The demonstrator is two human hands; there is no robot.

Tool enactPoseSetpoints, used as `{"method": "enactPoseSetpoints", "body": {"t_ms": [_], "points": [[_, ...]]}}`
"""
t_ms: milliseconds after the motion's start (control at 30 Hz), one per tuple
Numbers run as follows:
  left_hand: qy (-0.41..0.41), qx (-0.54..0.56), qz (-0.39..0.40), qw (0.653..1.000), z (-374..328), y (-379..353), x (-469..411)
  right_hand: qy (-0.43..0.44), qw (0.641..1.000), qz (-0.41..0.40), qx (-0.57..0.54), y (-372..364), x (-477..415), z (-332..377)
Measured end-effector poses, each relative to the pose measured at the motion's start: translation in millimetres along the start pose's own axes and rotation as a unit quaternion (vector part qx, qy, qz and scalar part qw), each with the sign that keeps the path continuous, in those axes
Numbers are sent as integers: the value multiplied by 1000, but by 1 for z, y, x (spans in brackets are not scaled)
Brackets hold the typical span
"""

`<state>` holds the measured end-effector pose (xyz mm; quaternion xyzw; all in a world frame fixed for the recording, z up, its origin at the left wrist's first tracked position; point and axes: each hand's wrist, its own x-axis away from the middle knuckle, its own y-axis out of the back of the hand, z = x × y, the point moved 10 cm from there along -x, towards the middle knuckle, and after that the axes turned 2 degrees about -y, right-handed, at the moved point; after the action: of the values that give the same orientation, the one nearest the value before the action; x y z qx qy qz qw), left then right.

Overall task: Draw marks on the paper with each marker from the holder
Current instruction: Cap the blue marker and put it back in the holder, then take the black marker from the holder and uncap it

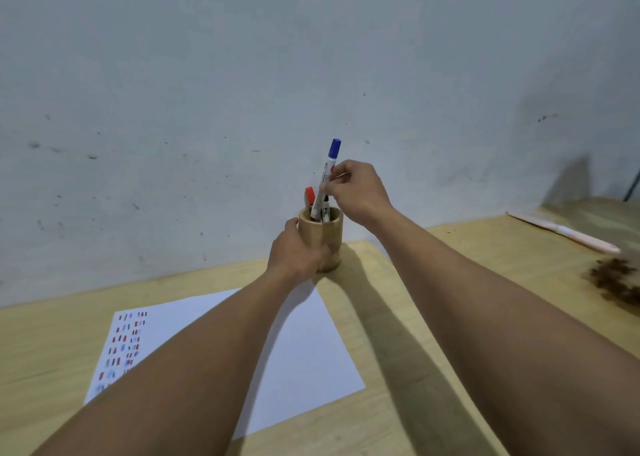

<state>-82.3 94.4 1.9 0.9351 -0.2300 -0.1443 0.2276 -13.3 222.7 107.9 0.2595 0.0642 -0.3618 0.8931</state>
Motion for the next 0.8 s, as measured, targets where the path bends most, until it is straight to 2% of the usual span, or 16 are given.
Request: {"method": "enactPoseSetpoints", "body": {"t_ms": [233,367,567,700,800], "points": [[-22,-4,-25,999,1,-7,-3,-31,993,65,96,-31,-4,-27],[-27,2,-29,999,2,-5,-2,-41,989,76,123,-38,-5,-37],[-27,16,-36,999,6,-5,-2,-58,992,37,102,-27,-5,-36],[-29,14,-34,999,5,-5,-3,-49,994,-26,99,-13,-11,-34],[-31,16,-34,999,6,-5,-3,-66,990,-9,125,-21,-19,-39]]}}
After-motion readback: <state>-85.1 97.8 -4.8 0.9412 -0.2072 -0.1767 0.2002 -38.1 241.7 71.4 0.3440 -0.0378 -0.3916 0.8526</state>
